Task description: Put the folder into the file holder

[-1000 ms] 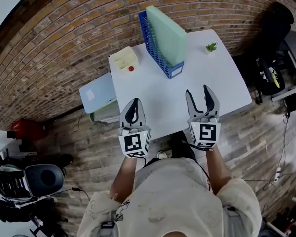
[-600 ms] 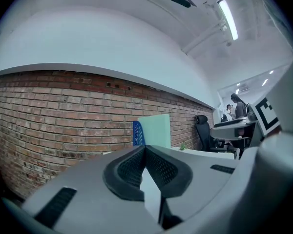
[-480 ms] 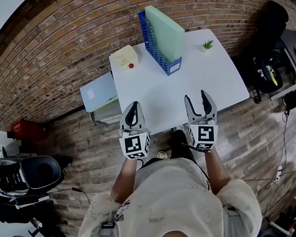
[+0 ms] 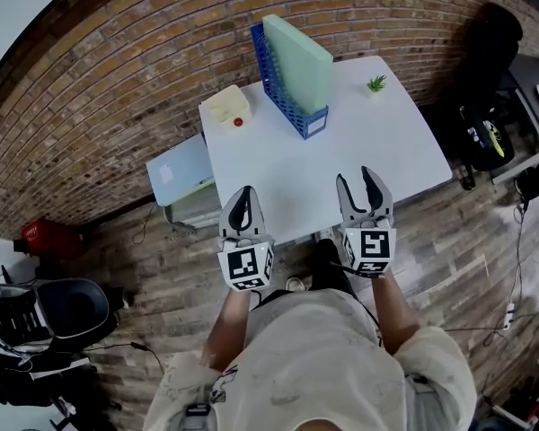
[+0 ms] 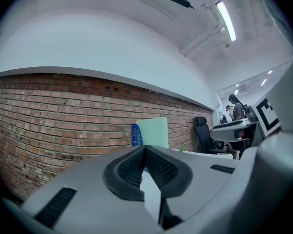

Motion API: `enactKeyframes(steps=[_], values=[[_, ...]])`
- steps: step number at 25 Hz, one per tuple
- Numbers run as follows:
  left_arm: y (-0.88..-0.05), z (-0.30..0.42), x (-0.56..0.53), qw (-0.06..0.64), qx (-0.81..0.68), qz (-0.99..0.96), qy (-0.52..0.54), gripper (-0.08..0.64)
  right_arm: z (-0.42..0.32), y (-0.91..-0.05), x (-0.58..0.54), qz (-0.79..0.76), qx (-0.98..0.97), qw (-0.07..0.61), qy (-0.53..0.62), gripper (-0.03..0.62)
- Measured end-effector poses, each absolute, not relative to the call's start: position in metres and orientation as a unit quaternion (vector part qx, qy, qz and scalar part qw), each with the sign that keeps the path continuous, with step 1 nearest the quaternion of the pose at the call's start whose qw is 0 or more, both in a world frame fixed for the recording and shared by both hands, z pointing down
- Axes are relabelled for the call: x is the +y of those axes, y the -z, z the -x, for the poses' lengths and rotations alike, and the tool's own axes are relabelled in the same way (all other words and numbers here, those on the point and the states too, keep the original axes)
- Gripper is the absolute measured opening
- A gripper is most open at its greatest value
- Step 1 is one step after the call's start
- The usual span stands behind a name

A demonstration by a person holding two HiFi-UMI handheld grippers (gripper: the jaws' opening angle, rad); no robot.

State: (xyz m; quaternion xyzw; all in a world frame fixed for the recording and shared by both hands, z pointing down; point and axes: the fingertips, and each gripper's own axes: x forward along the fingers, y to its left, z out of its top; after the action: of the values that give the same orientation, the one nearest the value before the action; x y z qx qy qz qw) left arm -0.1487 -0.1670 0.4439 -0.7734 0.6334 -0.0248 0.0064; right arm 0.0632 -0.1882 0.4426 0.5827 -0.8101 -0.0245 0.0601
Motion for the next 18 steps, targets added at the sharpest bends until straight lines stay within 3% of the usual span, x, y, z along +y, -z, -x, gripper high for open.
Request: enactKeyframes(steps=[4, 9, 18], values=[[-0.4451, 0.1451, -0.1654, 0.007, 0.634, 0.773, 0.027, 0.009, -0.0640, -0.4439, -0.1858, -0.577, -0.815, 0.054, 0.019, 0.164], [-0.4460, 0.1437, -0.1646, 0.007, 0.635, 0.772, 0.030, 0.009, -0.0677, -0.4440, -0.1849, -0.575, -0.817, 0.044, 0.014, 0.029], [-0.4436, 0.1438, -0.1640, 0.007, 0.638, 0.769, 0.033, 0.009, -0.0664, -0.4423, -0.1860, -0.569, -0.821, 0.042, 0.013, 0.018]])
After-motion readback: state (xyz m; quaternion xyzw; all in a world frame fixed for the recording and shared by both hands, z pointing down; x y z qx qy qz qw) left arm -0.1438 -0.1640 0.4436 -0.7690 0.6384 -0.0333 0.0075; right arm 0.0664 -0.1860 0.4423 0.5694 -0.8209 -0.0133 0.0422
